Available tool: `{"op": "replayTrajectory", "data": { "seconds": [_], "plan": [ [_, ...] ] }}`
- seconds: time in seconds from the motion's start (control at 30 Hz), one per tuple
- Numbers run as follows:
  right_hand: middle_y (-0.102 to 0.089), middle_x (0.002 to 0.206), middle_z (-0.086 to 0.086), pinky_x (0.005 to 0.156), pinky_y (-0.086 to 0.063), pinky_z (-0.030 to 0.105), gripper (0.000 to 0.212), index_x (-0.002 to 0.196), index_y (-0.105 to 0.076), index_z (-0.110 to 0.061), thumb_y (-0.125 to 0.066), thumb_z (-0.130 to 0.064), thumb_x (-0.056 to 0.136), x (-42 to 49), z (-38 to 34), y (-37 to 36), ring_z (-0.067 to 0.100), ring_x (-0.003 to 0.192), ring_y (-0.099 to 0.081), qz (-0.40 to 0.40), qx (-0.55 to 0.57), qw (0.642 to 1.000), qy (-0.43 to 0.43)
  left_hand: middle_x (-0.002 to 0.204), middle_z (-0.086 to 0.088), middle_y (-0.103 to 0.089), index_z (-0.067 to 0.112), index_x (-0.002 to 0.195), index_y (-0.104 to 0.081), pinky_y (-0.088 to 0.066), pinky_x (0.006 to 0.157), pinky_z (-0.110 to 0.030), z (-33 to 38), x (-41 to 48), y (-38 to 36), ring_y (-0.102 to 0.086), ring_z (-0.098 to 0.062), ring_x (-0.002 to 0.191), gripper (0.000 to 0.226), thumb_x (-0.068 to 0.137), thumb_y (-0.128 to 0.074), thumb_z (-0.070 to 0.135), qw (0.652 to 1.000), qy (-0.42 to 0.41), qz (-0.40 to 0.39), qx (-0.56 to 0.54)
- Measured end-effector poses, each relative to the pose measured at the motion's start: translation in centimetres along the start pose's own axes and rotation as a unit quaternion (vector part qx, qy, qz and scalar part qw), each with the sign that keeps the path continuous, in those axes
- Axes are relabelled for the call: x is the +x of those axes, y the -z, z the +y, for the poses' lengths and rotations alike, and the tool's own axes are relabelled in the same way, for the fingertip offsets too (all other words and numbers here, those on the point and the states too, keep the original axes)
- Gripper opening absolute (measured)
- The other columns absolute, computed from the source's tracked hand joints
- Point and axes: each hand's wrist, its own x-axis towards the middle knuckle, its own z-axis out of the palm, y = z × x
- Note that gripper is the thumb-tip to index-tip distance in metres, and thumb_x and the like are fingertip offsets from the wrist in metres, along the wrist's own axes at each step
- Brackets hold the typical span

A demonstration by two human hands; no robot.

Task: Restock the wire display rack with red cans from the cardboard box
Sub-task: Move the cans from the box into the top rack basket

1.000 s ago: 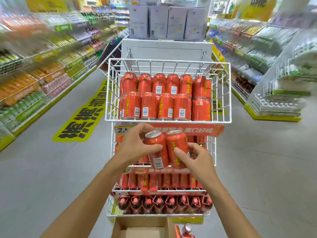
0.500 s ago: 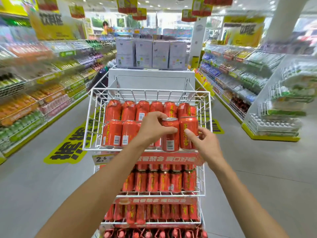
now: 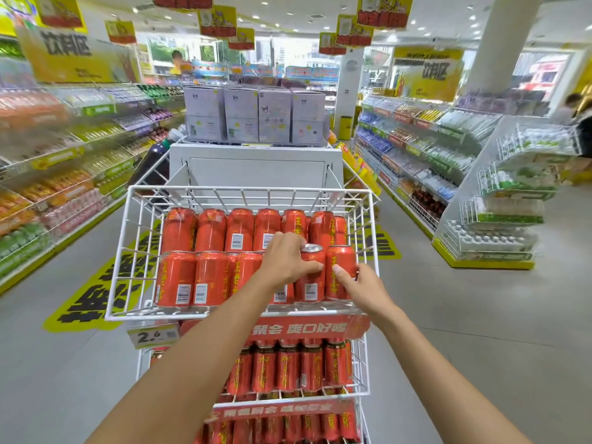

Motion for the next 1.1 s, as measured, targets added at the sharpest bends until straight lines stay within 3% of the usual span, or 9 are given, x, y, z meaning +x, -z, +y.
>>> {"op": "replayTrajectory", "data": {
  "seconds": [0.07, 0.13, 0.23, 0.4, 0.53, 0.63, 0.8, 1.0, 1.1],
  "plan": [
    [-0.07, 0.101, 0.007, 0.078, -0.052, 0.038, 0.045, 0.11, -0.062, -0.012, -0.062, -0.056, 0.099, 0.4, 0.6, -0.2, 0.024, 0.092, -0.067, -0.013, -0.01, 1.0, -0.011, 0.093, -0.005, -0.067, 0.013, 0.087, -0.072, -0.049, 0.09, -0.044, -0.2, 0.3, -0.5, -0.054, -0.026, 0.104, 0.045, 0.075, -0.084, 0.054, 1.0, -0.006, -0.013, 0.005],
    [-0.07, 0.104, 0.01, 0.083, -0.055, 0.042, 0.046, 0.111, -0.061, -0.01, -0.062, -0.055, 0.099, 0.8, 0.9, -0.3, 0.027, 0.095, -0.068, -0.025, -0.014, 0.999, -0.018, 0.097, -0.007, -0.068, 0.011, 0.095, -0.075, -0.049, 0.091, -0.043, -0.3, 0.7, -0.7, -0.055, -0.025, 0.105, 0.049, 0.077, -0.083, 0.056, 1.0, -0.003, -0.019, -0.003],
    [-0.072, 0.11, 0.012, 0.093, -0.058, 0.05, 0.046, 0.115, -0.061, -0.01, -0.061, -0.053, 0.1, 1.3, 0.8, -0.4, 0.029, 0.101, -0.07, -0.039, -0.013, 0.999, -0.016, 0.083, -0.011, -0.064, 0.004, 0.085, -0.071, -0.048, 0.081, -0.042, -0.9, 1.3, -1.0, -0.06, -0.032, 0.095, 0.053, 0.078, -0.082, 0.056, 0.999, -0.002, -0.032, -0.025],
    [-0.074, 0.114, 0.015, 0.096, -0.058, 0.053, 0.045, 0.121, -0.062, -0.005, -0.061, -0.046, 0.103, 1.6, 0.5, -0.5, 0.031, 0.104, -0.073, -0.067, -0.005, 0.997, -0.022, 0.086, -0.005, -0.066, 0.012, 0.08, -0.072, -0.048, 0.079, -0.039, -1.6, 1.6, -1.2, -0.058, -0.025, 0.097, 0.05, 0.078, -0.079, 0.062, 0.999, -0.015, -0.044, 0.011],
    [-0.074, 0.117, 0.015, 0.098, -0.058, 0.053, 0.043, 0.126, -0.061, -0.006, -0.059, -0.043, 0.105, 1.9, 0.3, -0.4, 0.031, 0.107, -0.073, -0.091, 0.005, 0.995, -0.03, 0.067, 0.002, -0.051, 0.016, 0.063, -0.056, -0.046, 0.073, -0.04, -1.8, 1.9, -1.3, -0.053, -0.022, 0.084, 0.053, 0.075, -0.082, 0.061, 0.998, -0.021, -0.043, 0.031],
    [-0.073, 0.12, 0.011, 0.1, -0.057, 0.051, 0.043, 0.129, -0.06, -0.01, -0.058, -0.045, 0.104, 1.9, 0.2, -0.5, 0.029, 0.109, -0.072, -0.087, -0.013, 0.996, -0.036, 0.072, -0.001, -0.055, 0.009, 0.071, -0.064, -0.047, 0.073, -0.042, -1.9, 2.0, -1.4, -0.055, -0.025, 0.088, 0.056, 0.075, -0.081, 0.062, 0.998, -0.026, -0.049, 0.036],
    [-0.073, 0.116, 0.011, 0.1, -0.057, 0.052, 0.039, 0.125, -0.062, -0.011, -0.055, -0.044, 0.106, 2.2, 0.5, -0.6, 0.029, 0.107, -0.071, -0.069, -0.041, 0.996, -0.032, 0.084, 0.0, -0.057, 0.012, 0.08, -0.064, -0.047, 0.078, -0.04, -1.5, 2.0, -2.5, -0.052, -0.024, 0.099, 0.051, 0.08, -0.078, 0.061, 0.995, -0.05, -0.02, 0.081],
    [-0.071, 0.114, 0.017, 0.093, -0.057, 0.048, 0.047, 0.119, -0.059, -0.002, -0.054, -0.047, 0.106, 2.9, 0.8, -1.3, 0.034, 0.102, -0.069, -0.024, -0.105, 0.992, -0.065, 0.087, -0.002, -0.055, 0.016, 0.077, -0.05, -0.035, 0.075, -0.034, -0.6, 2.2, -3.2, -0.053, -0.027, 0.103, 0.052, 0.083, -0.075, 0.062, 0.988, -0.065, -0.003, 0.137],
    [-0.065, 0.128, 0.022, 0.095, -0.056, 0.047, 0.055, 0.132, -0.051, 0.001, -0.056, -0.047, 0.105, 2.7, 0.6, -1.8, 0.039, 0.113, -0.065, 0.005, -0.101, 0.992, -0.08, 0.085, 0.001, -0.05, 0.016, 0.076, -0.049, -0.035, 0.075, -0.033, -0.5, 2.1, -3.4, -0.053, -0.026, 0.102, 0.053, 0.083, -0.074, 0.062, 0.987, -0.065, 0.009, 0.145]
  ]
}}
